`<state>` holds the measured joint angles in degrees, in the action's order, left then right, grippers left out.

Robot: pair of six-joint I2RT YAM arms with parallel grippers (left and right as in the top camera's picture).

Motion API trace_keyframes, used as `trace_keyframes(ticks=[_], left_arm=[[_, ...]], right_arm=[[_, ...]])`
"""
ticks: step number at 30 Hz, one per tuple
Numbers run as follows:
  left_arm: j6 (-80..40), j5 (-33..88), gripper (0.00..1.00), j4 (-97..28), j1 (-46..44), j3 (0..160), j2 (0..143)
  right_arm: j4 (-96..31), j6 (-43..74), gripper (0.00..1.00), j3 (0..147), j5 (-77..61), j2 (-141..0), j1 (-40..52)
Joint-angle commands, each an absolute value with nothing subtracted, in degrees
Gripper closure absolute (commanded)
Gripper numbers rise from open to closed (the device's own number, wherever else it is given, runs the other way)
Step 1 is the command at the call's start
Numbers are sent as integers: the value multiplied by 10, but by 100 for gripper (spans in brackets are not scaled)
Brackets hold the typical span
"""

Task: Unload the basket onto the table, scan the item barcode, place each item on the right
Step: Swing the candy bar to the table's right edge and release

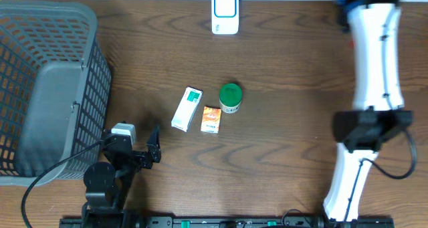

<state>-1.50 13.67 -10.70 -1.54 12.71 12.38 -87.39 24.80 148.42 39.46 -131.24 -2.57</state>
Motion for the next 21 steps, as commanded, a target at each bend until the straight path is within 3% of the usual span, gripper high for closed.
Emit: trace_keyframes(ticks=[1,13,15,17,19,21], left_arm=[[-16,143,13,-107,-14,126,122],[-16,143,14,-107,-14,126,122],[-16,143,13,-107,-14,126,122],[-16,143,13,-107,-14,126,122],[-16,143,13,-107,-14,126,122],[-16,143,13,-107,-14,126,122]], right_arm=[[-851,314,99,1407,425,-1313,-93],[-655,312,98,1082,332,-1313,-244],[-646,312,60,1054,311,-1313,-264],[-652,292,36,1053,285,-1312,-276],[-654,259,1,1056,268,-1304,-278],[-656,240,1,1061,262,-1286,-273]])
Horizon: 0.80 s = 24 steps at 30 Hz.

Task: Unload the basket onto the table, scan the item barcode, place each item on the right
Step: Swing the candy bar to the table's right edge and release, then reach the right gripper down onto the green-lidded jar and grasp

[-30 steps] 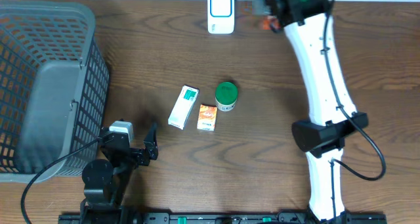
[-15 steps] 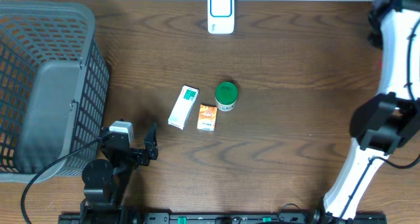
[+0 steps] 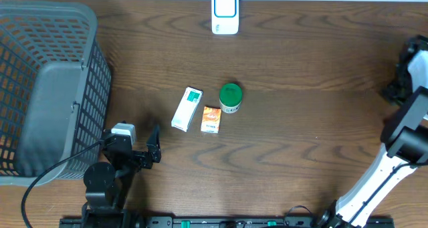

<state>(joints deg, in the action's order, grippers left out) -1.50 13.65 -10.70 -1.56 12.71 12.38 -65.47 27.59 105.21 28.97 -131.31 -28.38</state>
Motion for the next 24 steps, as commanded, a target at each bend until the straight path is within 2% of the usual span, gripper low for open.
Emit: trace_keyframes(ticks=[1,5,8,14,15,18,24], left_arm=[[-16,143,14,-107,-14,126,122],[-16,143,13,-107,-14,126,122],[-16,143,13,-107,-14,126,122],[-16,143,13,-107,-14,126,122],[-16,143,13,-107,-14,126,122],[-16,143,13,-107,-14,126,122],[-16,143,13,-107,-14,126,122]], right_arm=[[-657,234,1,1063,254,-1268,-267],[-652,231,1,1063,168,-1191,-226],[-648,231,1,1063,83,-1122,-161],[-635,224,1,1063,-118,-1050,45],[-634,225,4,1063,-130,-1051,75],[-635,255,1,1063,-117,-1070,167],[-622,344,1,1063,-49,-1121,287]])
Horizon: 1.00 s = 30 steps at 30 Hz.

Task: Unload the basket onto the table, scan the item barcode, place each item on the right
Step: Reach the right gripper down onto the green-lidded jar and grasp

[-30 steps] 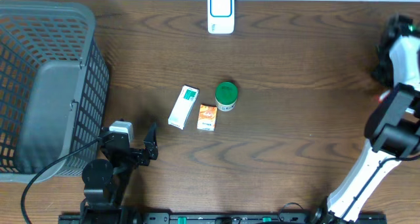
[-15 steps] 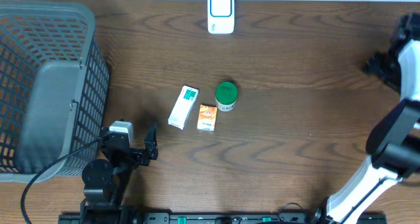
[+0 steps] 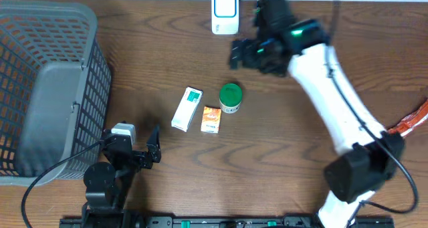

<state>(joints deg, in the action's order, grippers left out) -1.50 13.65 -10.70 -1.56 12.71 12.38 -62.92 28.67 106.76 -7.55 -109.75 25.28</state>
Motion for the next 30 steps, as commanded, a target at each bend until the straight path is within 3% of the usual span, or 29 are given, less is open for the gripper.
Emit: trace_keyframes(ticks=[1,10,30], left_arm=[[-16,143,13,-107,-14,126,122],[-16,143,13,-107,-14,126,122],[-16,143,13,-107,-14,126,122]], right_arm=[[-619,356,1,1063,-46,-1133,301],[-626,414,2,1063,-2,-1218,329],[-662,381,1,1054,38,-1220,322]])
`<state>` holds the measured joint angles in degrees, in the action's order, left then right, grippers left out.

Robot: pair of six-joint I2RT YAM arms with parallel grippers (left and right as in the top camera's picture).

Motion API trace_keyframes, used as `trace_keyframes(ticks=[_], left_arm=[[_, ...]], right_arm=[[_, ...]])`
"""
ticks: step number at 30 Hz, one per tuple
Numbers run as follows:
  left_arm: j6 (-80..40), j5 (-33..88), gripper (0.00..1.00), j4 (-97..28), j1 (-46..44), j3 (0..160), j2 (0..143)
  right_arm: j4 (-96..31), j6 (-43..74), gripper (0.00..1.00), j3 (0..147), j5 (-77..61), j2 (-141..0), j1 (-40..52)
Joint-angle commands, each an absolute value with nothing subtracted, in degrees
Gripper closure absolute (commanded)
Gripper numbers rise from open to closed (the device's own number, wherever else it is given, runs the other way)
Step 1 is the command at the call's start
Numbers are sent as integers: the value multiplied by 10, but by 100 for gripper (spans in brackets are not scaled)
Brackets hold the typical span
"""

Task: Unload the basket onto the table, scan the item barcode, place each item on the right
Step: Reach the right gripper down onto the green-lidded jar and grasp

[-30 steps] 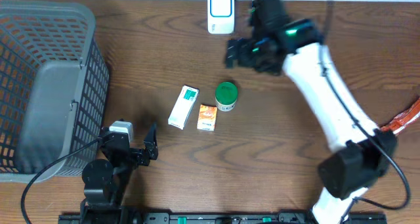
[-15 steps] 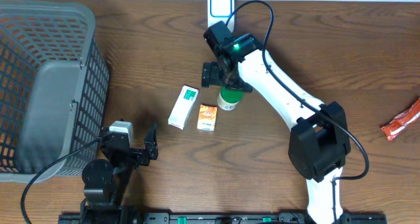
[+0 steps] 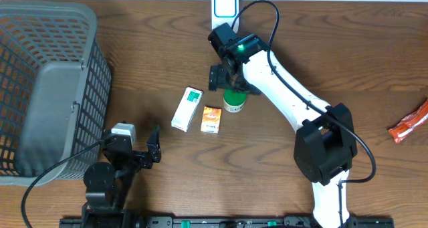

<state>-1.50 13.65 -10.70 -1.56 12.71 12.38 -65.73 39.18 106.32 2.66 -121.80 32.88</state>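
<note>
The white barcode scanner stands at the table's far edge. Three items lie mid-table: a white and green box, a small orange packet and a green-lidded jar. My right gripper hangs right over the jar's far side and covers part of the lid. Its fingers are hidden under the wrist, so their state does not show. My left gripper rests open near the front left, apart from all items.
A large grey mesh basket fills the left side. An orange-red packet lies at the right edge. The right arm's base stands at the front right, and its links cross the table diagonally.
My right gripper was just right of the scanner, above the jar's far side; now it is lower and to the left, over the jar. The items and left arm are unmoved.
My right arm first stretched along the right side of the table. It then showed only at the far right edge. After that it reached across to the middle near the scanner, and now its gripper is over the green-lidded jar. The items stayed put.
</note>
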Motion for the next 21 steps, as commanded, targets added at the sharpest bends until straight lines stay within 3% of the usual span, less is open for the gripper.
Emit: trace_keyframes(ticks=[1,13,21], left_arm=[[-16,143,13,-107,-14,126,122],[-16,143,13,-107,-14,126,122],[-16,143,13,-107,-14,126,122]], right_arm=[[-662,381,1,1051,38,-1220,322],[-574,381,1,952,23,-1222,316],[-539,363,10,945,14,-1228,312]])
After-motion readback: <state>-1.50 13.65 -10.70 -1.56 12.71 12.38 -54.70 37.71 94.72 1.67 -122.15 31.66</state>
